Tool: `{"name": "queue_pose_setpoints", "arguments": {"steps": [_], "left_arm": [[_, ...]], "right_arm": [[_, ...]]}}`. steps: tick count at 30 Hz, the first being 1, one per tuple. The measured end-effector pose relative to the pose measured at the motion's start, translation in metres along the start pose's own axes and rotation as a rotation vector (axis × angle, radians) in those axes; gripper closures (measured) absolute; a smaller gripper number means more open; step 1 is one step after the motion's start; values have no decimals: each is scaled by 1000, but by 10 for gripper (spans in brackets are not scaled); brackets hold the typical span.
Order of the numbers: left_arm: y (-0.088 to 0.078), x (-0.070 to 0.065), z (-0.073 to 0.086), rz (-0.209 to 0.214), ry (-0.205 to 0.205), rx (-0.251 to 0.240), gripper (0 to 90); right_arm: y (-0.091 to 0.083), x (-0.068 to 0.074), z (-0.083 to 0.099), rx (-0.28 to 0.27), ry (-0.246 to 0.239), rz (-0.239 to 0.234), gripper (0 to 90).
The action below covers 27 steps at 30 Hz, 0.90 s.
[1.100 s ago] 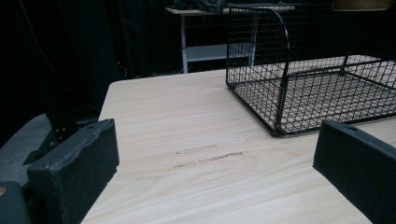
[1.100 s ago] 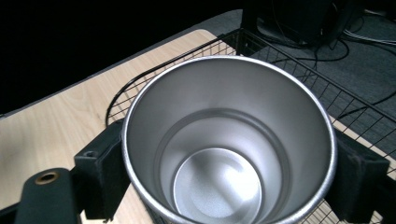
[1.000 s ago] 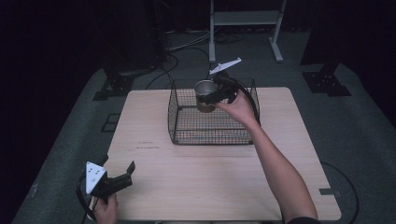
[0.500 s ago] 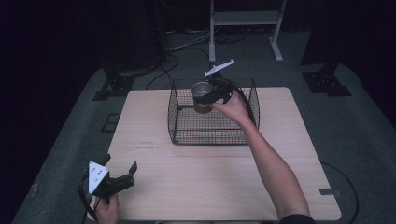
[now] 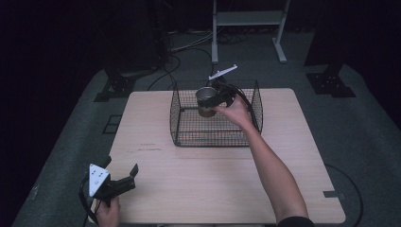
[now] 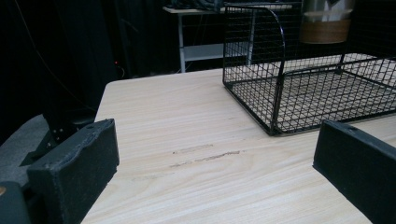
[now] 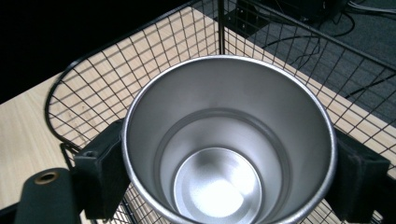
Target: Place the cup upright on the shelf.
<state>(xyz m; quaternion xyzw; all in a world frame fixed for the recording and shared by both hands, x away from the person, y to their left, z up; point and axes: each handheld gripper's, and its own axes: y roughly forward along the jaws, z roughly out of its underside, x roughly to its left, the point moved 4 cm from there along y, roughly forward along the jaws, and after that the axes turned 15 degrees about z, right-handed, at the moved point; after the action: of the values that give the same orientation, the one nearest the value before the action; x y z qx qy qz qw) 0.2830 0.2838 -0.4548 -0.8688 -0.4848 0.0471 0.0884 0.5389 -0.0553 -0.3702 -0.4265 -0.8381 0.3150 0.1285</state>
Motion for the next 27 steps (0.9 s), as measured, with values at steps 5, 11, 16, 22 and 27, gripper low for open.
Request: {"name": "queue_pose_setpoints", "arguments": {"steps": [5, 11, 16, 22, 27], "left_arm": [[0, -1, 0, 1, 8, 10, 0], [-1, 0, 0, -2, 0, -1, 0], [-1, 0, 0, -5, -2, -1, 0], [-2, 1, 0, -6, -2, 1, 0], [-3, 1, 0, -8, -4, -6, 0]], "right_arm": [[7, -5, 6, 13, 17, 2, 146], [13, -8, 12, 32, 20, 5, 146], [17, -9, 13, 38, 25, 5, 145], [22, -8, 16, 46, 20, 4, 145], [26, -8, 18, 59, 22, -3, 145]]}}
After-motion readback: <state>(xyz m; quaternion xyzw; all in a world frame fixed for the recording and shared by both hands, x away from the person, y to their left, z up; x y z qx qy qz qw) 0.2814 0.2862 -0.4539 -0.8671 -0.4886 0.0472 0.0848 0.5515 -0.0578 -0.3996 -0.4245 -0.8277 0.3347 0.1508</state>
